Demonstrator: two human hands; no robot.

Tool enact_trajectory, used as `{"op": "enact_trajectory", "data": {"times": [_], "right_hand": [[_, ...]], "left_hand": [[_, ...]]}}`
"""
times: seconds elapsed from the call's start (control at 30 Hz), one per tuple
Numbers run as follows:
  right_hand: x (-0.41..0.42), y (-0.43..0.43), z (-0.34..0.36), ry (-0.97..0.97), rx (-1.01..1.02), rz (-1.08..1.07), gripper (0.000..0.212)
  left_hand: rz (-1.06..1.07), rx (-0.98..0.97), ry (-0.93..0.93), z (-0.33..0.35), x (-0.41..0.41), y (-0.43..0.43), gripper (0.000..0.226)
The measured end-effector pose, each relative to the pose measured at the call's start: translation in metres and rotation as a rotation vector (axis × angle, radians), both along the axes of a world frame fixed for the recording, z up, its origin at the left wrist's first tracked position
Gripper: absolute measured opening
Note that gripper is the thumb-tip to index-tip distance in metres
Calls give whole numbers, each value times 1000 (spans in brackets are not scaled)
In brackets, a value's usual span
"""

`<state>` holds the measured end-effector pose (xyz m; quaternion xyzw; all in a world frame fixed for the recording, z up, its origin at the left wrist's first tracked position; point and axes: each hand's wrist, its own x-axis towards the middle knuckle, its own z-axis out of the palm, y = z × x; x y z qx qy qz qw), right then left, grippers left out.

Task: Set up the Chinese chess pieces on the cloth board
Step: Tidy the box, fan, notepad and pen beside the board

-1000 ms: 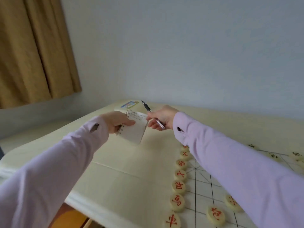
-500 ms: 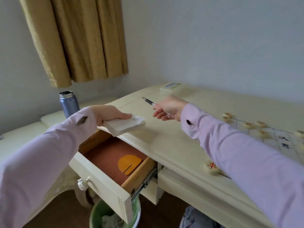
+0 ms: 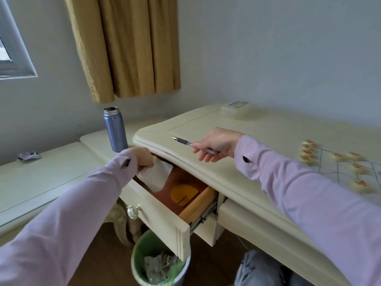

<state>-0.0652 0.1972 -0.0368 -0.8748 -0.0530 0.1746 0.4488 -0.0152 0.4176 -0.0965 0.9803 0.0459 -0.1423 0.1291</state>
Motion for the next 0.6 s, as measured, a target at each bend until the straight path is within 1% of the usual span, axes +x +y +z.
{"op": "enact_trajectory", "data": {"times": [0.07, 0.13, 0.2, 0.23, 0.3, 0.37, 0.4, 0.47, 0.53, 0.6], "right_hand": [[-1, 4, -2, 35, 10, 28, 23], [-1, 9, -4, 56, 6, 43, 23], [-1, 17, -7, 72, -11, 54, 24], [-2, 22, -9, 88, -13, 61, 26], [-6, 34, -14, 111, -22, 82, 30], [-9, 47, -22, 121, -44, 104, 33], [-10, 52, -25, 124, -51, 103, 32], [-13, 62, -32, 140, -50, 102, 31], [-17, 68, -37, 139, -44, 114, 34], [-22, 71, -40, 119, -57, 123, 41]], "left_hand": [[34, -37, -77, -7, 6, 6, 22], [38, -41, -220, -7, 13, 14, 29], [-24, -68, -345, 1, 13, 18, 32], [-92, -108, -372, 6, 12, 21, 35], [-279, -199, -338, 20, 3, 23, 40], [-459, -219, -199, 31, -13, 20, 40], [-513, -204, -128, 35, -20, 15, 38], [-552, -123, -27, 35, -33, 5, 28], [-553, -6, -28, 30, -37, -3, 20], [-546, 79, -33, 23, -38, -4, 19]]}}
